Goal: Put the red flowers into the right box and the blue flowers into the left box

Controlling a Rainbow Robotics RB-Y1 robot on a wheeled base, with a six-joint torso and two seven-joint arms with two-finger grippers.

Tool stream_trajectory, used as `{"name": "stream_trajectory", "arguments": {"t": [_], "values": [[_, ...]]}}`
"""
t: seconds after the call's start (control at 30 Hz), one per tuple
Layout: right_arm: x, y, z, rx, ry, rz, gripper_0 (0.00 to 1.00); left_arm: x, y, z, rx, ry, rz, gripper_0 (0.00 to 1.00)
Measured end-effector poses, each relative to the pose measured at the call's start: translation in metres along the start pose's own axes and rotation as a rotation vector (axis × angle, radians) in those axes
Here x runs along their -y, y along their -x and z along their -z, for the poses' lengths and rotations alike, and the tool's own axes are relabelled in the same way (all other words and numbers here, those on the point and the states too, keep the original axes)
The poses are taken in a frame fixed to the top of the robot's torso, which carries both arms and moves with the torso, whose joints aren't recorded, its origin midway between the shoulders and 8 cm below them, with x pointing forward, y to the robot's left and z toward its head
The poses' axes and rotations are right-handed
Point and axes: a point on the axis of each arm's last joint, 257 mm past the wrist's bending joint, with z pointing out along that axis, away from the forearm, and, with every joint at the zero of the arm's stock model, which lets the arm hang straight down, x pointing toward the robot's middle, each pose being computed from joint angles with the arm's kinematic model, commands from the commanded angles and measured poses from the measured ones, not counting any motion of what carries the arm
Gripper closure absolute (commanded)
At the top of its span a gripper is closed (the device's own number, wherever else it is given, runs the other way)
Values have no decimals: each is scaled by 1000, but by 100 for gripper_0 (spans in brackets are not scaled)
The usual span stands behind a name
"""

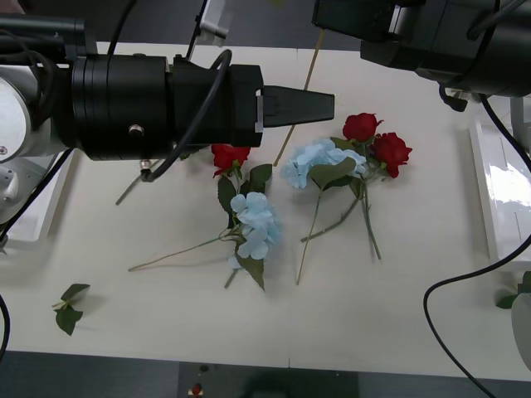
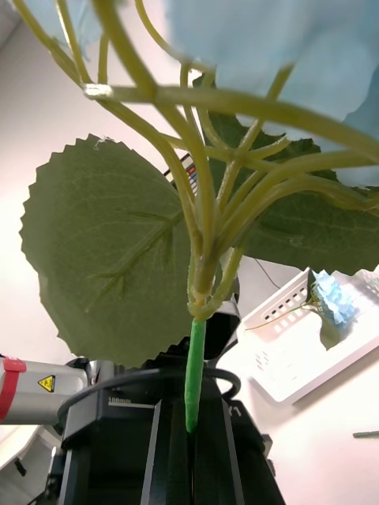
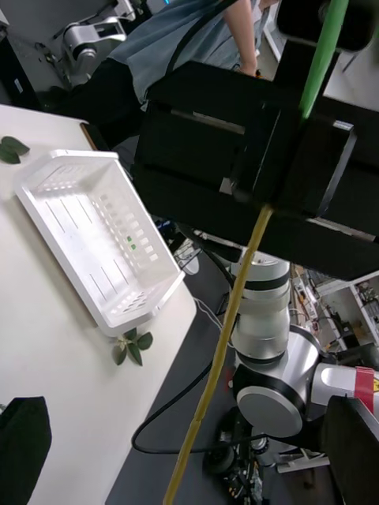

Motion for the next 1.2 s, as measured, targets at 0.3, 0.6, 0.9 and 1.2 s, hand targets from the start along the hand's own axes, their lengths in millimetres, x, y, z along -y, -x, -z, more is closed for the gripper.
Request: {"name": "stream_trajectory", "arguments": {"t": [0.3,0.6,0.9,1.2], "values": [[0,0,0,0,0,0,100,-4,-13,-13,-42,20,1,100],[0,0,0,0,0,0,100,0,-7,-16,-32,14,-10,100],[0,0,0,0,0,0,0,-1,-7,-15,-32,18,-11,100],[0,0,0,0,0,0,0,-18,-2,-3,-27,75,-30,100]]}}
